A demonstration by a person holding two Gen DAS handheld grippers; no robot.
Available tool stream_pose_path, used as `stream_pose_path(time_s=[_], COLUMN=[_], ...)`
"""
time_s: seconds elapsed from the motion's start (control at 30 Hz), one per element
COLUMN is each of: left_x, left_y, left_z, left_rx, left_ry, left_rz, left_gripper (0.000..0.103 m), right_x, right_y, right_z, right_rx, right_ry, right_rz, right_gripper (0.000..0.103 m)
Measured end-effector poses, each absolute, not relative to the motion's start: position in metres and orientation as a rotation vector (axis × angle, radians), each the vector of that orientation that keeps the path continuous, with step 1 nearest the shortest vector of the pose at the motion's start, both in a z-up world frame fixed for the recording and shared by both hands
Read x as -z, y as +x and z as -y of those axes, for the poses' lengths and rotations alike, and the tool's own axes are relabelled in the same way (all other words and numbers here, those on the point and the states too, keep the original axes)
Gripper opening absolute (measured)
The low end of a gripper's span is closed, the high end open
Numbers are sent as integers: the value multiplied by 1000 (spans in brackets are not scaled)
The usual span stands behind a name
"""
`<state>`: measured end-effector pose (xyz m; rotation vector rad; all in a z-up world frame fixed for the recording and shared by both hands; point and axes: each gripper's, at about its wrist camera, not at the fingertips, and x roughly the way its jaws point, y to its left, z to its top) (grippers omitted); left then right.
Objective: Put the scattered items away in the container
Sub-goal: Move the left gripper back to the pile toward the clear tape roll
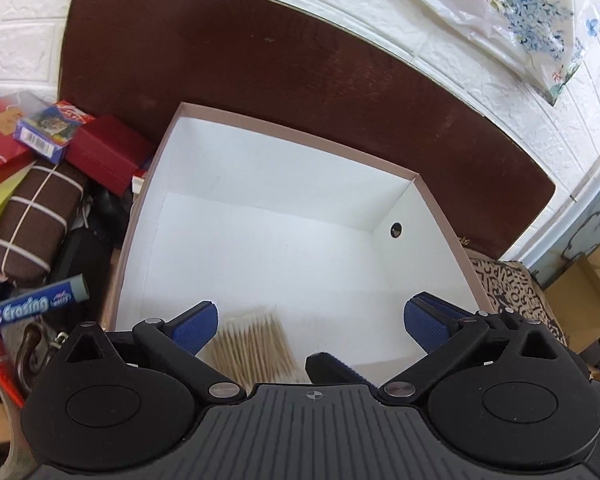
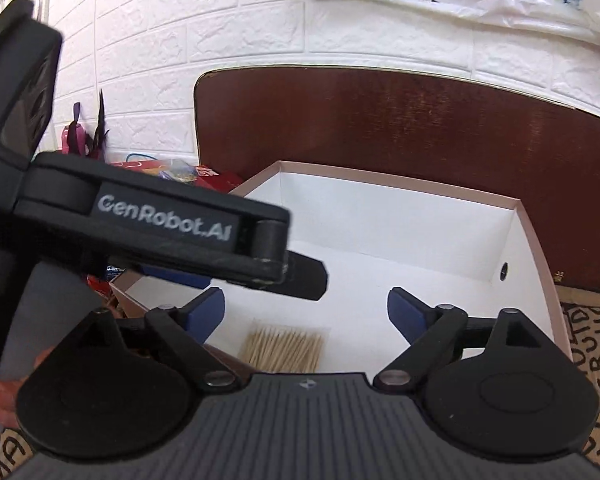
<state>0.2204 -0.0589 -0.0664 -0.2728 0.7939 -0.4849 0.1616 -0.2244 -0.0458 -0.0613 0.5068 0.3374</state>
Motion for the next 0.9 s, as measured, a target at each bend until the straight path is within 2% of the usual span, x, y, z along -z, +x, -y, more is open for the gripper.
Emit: stream_pose_path(time_s=[0.1, 0.53, 0.73, 0.9], left_x=[61, 45, 66, 97], left_y=[207, 113, 76, 79], left_z=[56, -22, -89, -132], left_rx=[482, 425, 291, 187], left_ry=[-260, -337, -382, -394], left_rz=[-789, -722, -701, -753], left_gripper=[103, 103, 103, 103], right_x=[42, 14, 38, 75], right_y=[153, 76, 59, 60], right_z=[223, 166, 121, 83], right_rx=[-325, -484, -581, -635], right_ry=[-51, -29, -32, -47], right_rz=[-498, -403, -433, -511], right_gripper=[97, 100, 100, 99])
